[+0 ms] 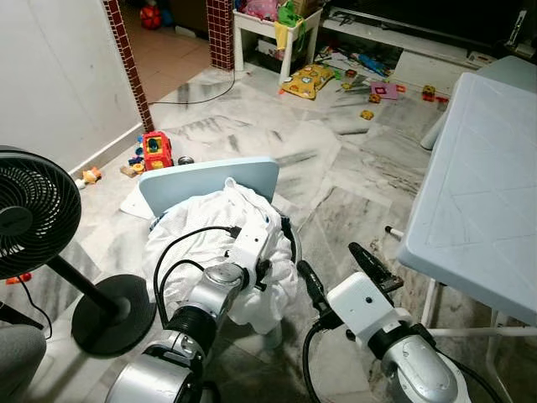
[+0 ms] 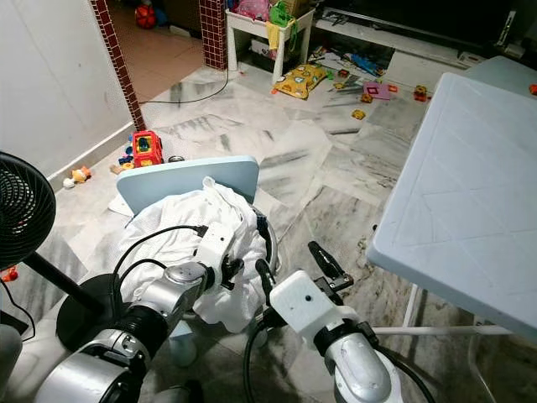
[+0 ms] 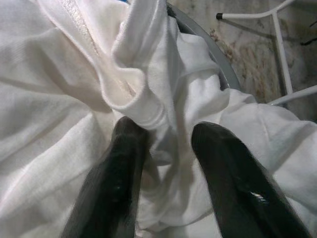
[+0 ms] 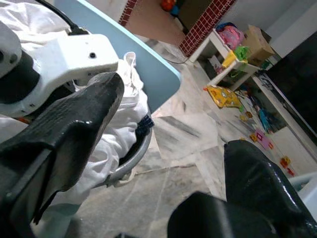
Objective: Hang hanger
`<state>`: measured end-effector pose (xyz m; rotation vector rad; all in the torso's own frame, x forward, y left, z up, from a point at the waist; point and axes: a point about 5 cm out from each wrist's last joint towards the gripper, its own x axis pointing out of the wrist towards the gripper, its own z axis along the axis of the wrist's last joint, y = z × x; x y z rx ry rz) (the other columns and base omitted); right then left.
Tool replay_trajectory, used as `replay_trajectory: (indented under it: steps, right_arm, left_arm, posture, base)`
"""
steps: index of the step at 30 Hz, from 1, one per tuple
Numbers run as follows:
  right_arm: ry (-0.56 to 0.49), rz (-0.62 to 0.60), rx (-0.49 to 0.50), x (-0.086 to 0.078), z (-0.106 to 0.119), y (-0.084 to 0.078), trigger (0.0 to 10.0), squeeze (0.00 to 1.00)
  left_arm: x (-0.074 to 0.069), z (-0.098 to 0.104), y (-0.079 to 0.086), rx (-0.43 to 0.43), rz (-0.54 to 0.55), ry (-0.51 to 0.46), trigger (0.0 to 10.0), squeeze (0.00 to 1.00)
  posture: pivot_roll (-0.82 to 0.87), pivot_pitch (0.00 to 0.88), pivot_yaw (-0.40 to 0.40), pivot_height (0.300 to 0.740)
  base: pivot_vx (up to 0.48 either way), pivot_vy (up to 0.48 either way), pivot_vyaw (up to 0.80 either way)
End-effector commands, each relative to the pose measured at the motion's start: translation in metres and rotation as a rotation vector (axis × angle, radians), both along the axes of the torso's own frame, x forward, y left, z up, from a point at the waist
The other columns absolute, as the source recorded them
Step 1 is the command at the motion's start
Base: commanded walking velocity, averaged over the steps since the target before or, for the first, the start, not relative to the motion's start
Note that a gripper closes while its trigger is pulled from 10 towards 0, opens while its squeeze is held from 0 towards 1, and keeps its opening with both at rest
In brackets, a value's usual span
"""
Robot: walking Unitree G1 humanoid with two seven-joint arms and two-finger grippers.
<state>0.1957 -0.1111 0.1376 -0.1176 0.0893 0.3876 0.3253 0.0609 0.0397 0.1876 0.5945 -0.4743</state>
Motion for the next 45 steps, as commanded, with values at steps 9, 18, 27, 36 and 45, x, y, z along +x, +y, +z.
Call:
replay_trajectory:
  steps: [9,18,27,36,45]
  right_arm:
    - [0.027,0.024,0.016,-0.002,-0.002,0.001,10.0,0.0]
    - [0.042,0.067,0.059,-0.008,-0.001,0.005,10.0,0.0]
    - [0.058,0.111,0.07,-0.016,-0.001,0.01,10.0,0.0]
    - [0.059,0.119,0.074,-0.016,0.0,0.012,10.0,0.0]
    - [0.064,0.127,0.065,-0.018,0.0,0.014,10.0,0.0]
  left_arm:
    - [0.001,-0.001,-0.003,0.033,0.015,0.009,10.0,0.0]
    - [0.006,0.003,-0.004,0.023,0.044,-0.016,10.0,0.0]
    - [0.009,0.006,-0.006,-0.002,0.069,-0.036,10.0,0.0]
    - [0.007,0.004,-0.008,-0.012,0.073,-0.024,10.0,1.0]
    - [0.01,0.005,-0.006,-0.007,0.091,-0.029,10.0,0.0]
  posture:
    - [-0.07,0.085,-0.06,0.74]
    - [-0.08,0.093,-0.063,0.74]
    - [-0.09,0.104,-0.065,0.74]
    - [-0.09,0.109,-0.065,0.74]
    - [-0.1,0.108,-0.063,0.74]
  base:
    - [0.0,0.0,0.0]
    - [0.0,0.0,0.0]
    - [0.0,0.0,0.0]
    - [0.0,0.0,0.0]
    - [0.0,0.0,0.0]
